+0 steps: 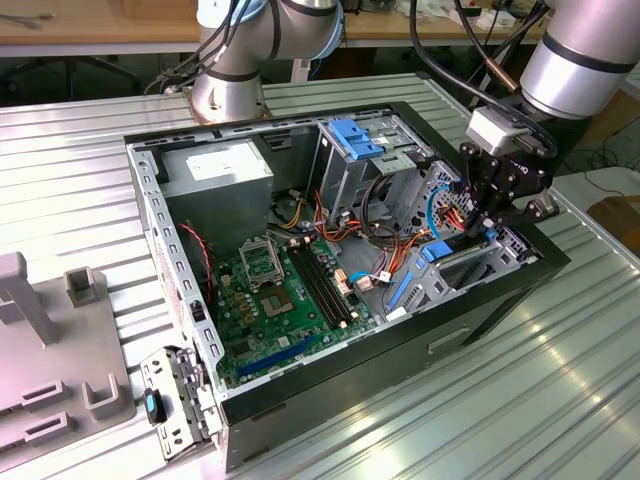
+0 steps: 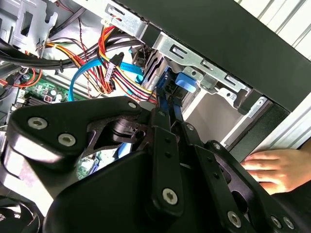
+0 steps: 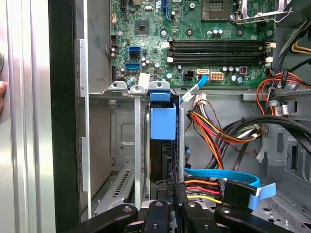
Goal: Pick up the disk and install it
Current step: 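Insert the first disk wire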
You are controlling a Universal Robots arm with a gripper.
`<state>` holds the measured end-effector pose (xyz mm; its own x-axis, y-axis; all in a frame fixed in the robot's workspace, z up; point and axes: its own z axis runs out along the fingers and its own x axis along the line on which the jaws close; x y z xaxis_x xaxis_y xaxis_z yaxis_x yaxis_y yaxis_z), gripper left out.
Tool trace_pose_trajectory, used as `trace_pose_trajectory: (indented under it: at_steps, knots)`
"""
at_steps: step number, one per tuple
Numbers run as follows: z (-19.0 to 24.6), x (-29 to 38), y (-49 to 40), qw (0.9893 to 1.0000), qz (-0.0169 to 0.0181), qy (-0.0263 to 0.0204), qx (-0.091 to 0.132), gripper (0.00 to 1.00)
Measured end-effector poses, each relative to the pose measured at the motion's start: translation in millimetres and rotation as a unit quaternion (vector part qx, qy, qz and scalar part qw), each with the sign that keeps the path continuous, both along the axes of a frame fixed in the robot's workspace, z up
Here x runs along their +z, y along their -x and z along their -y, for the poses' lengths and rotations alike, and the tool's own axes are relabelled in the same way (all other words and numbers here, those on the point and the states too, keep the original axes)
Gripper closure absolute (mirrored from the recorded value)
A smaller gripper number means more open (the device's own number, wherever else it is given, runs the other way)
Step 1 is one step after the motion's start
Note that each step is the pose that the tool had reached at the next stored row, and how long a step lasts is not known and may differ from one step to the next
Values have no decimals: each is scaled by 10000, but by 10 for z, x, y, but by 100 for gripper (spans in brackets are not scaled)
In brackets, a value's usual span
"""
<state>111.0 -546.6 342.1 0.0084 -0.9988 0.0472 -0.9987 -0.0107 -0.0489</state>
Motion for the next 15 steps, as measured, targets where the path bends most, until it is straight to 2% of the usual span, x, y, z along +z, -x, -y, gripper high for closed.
trace_pose_trajectory:
  at_steps: [3, 6, 13, 14, 15]
  knots:
    - [2, -40, 0, 10000, -1, -4, 0, 84]
    - [2, -45, 0, 10000, 0, -10, 0, 84]
    - [2, -44, -1, 10000, 1, -22, 1, 83]
    - [2, -32, -1, 10000, 0, -17, 1, 76]
    - [2, -18, 0, 10000, 0, -16, 0, 76]
